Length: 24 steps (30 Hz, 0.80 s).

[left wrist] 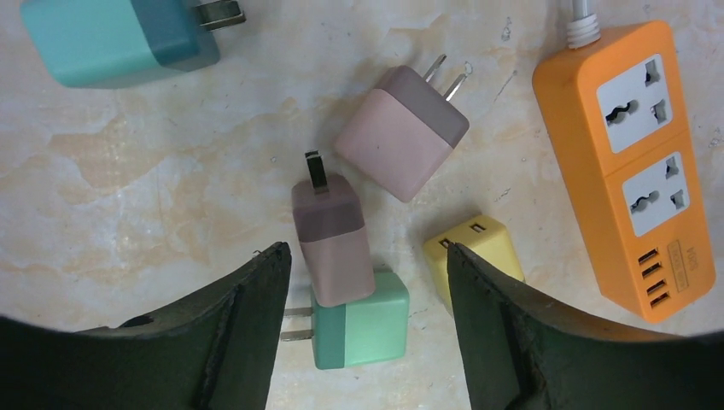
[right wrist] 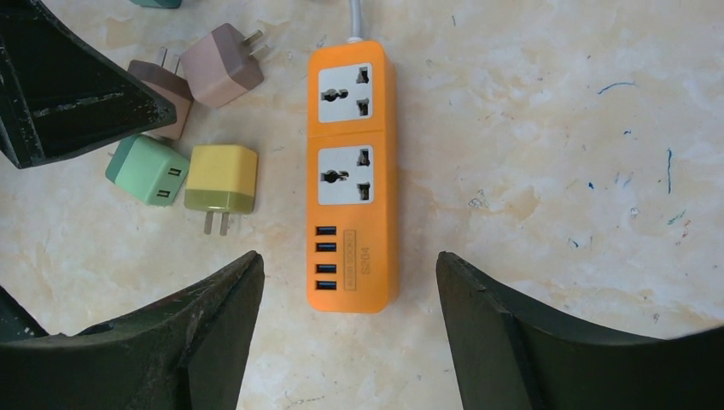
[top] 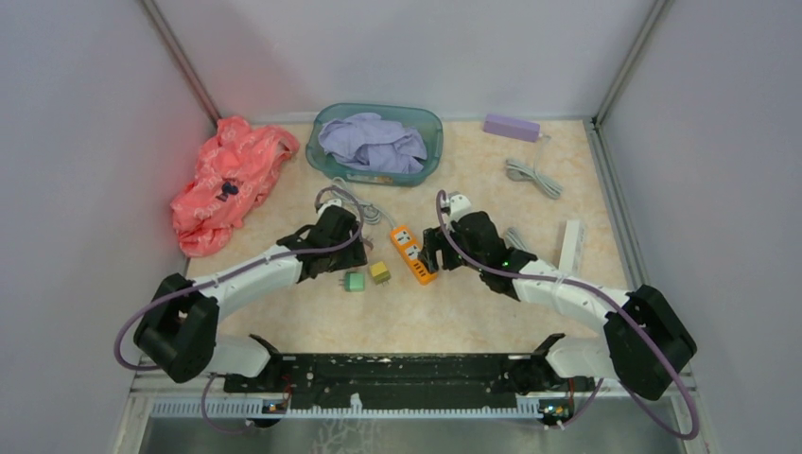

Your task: Insert the plug

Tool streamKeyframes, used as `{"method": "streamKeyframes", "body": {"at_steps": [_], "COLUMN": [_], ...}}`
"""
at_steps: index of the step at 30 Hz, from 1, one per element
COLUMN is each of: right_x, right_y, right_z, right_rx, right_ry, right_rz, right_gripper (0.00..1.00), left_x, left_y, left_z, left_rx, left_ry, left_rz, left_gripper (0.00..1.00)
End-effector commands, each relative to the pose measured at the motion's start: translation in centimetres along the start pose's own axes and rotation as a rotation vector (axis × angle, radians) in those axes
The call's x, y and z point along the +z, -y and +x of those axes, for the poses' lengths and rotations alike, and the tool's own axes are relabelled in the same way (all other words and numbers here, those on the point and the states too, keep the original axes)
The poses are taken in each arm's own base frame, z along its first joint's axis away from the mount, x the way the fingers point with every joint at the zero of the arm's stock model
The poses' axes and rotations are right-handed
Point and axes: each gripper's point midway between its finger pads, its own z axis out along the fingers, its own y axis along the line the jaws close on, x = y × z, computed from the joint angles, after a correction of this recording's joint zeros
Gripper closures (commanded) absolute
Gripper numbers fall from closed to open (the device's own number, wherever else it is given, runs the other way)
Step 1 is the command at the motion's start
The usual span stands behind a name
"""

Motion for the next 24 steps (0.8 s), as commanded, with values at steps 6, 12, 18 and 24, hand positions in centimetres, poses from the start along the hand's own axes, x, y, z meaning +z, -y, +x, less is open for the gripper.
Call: {"method": "streamKeyframes", "body": {"at_steps": [6,12,18,24], "right_x": [-0.2,0.0,0.2,0.2], "right_y": [-1.1,-1.9,-3.2,-5.0], "right_z": [-1.9,-1.7,-2.2,-3.4], "right_rx": [-0.061,-0.112,-0.147,-0.204], "right_ry": [0.068,0.067,0.078,0.110], "right_rz": [-0.017,-0.020,-0.050,-0.090], "right_gripper": [0.26,0.26,0.26,0.25], "left_x": [1.8,2.1,0.5,-1.7], "left_y": [1.4,1.3,2.3,3.9], "left_z": [-1.2,-0.7,-1.2,-2.5], "left_rx": [-0.009,-0.033,-0.095,-0.186], "left_ry": [0.014,-0.021,-0.005,0.013], "left_rz": [0.027,0.033,0.102,0.183], "left_gripper": [0.38,0.57,0.74,0.81]}}
